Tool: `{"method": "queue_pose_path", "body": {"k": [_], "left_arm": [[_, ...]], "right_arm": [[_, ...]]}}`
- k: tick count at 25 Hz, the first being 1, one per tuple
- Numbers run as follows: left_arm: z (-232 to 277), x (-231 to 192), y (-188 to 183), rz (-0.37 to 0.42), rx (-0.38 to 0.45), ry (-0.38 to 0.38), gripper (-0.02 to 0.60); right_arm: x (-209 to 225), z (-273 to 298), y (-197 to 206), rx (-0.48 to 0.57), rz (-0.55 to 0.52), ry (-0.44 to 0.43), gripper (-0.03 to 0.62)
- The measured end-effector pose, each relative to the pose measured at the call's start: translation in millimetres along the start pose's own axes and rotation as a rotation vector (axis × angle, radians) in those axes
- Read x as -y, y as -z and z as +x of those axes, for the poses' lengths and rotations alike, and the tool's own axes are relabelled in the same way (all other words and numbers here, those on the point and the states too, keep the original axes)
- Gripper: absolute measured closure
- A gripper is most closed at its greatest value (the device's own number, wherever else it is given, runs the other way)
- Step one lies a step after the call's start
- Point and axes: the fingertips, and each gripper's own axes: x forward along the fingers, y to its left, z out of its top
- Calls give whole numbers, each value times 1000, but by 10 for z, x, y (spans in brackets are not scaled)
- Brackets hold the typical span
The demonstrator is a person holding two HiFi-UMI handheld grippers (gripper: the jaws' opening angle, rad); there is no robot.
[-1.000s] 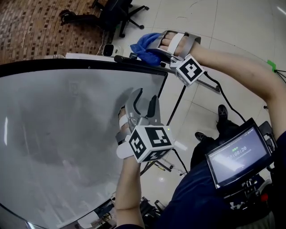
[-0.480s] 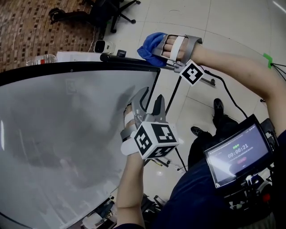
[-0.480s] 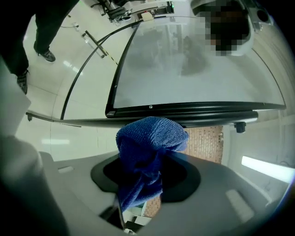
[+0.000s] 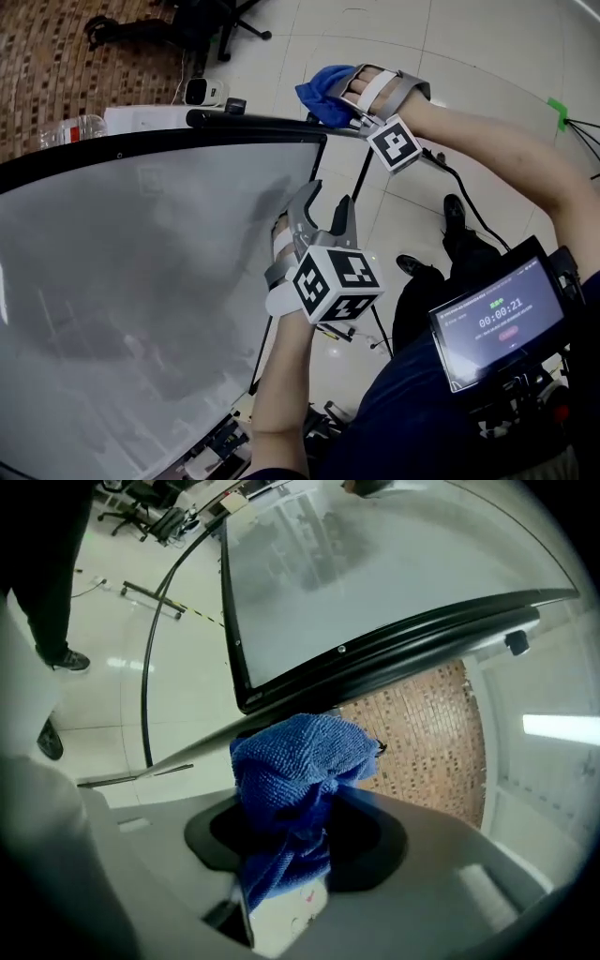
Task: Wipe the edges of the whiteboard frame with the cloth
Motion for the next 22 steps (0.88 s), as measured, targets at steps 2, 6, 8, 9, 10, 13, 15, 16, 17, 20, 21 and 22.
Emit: {"method": "queue_pose_path", "body": {"k": [2, 6, 8, 9, 10, 13, 15, 16, 17, 20, 21, 22], "left_arm": [[61, 86, 20, -11, -6, 24, 385], [191, 247, 52, -16, -25, 50, 385], [249, 273, 76, -17, -32, 56, 385], [272, 280, 95, -20, -35, 61, 385], [293, 289, 118, -25, -38, 66, 385], [385, 278, 193, -43, -33, 65, 380], [464, 260, 222, -68, -19, 53, 380], [503, 271, 229, -83, -11, 46, 380], [547, 295, 231, -95, -3, 39, 380], [725, 441, 216, -108, 16, 15, 380], [796, 508, 199, -114, 22, 12, 382], [863, 574, 178, -120, 29, 11, 385]], "right_arm": [[-84, 23, -11, 11, 15, -10, 405], [-314, 73, -7, 35, 26, -34, 405], [-385, 106, 12, 41, 29, -42, 405], [-417, 116, 14, 41, 29, -46, 405], [-451, 123, 11, 41, 32, -51, 405], [-554, 176, 17, 28, 47, -64, 405], [-598, 221, 42, 17, 53, -69, 405], [-616, 230, 58, 15, 53, -70, 405], [-634, 233, 80, 13, 51, -67, 405], [-736, 221, 193, 15, 22, -52, 405], [-786, 213, 245, 17, 9, -48, 405], [-834, 205, 294, 20, 5, -47, 405]]}}
